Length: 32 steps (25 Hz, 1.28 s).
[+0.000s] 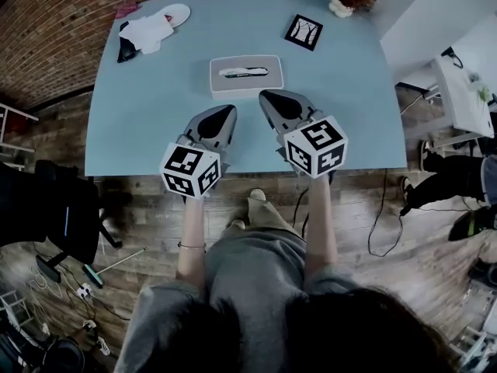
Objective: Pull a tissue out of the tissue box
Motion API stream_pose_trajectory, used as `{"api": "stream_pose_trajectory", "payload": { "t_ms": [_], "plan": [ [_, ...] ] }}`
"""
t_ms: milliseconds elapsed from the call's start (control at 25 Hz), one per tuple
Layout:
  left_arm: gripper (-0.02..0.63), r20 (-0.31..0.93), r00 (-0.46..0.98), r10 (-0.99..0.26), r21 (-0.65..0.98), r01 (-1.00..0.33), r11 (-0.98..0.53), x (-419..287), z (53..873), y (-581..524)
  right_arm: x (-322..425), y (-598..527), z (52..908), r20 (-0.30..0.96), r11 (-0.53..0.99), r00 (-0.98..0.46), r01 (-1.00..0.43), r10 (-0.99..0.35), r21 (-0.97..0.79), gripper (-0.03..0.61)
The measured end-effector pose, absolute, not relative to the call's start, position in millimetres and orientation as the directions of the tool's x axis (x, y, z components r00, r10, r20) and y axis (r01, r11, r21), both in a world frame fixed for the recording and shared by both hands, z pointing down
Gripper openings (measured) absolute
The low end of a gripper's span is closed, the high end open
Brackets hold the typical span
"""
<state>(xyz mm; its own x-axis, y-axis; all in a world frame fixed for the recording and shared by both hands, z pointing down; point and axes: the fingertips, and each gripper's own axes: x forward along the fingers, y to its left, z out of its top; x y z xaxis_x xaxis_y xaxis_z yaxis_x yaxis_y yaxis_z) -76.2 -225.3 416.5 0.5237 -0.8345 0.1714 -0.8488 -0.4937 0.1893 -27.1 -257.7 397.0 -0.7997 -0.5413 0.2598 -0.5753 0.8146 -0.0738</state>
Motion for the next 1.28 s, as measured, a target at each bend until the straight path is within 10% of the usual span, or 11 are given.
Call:
{"api": "stream_pose_trajectory", "payload": {
  "t_ms": [1280],
  "plan": [
    [0.003,0.323,0.458,-0.828,0.244,-0.886,-0.395,-113.1,480.3,-298.5,-81.4,-365.8,496.0,0.692,0.957,-0.661,-0.199,-0.291,0.212,0.068]
  ]
}}
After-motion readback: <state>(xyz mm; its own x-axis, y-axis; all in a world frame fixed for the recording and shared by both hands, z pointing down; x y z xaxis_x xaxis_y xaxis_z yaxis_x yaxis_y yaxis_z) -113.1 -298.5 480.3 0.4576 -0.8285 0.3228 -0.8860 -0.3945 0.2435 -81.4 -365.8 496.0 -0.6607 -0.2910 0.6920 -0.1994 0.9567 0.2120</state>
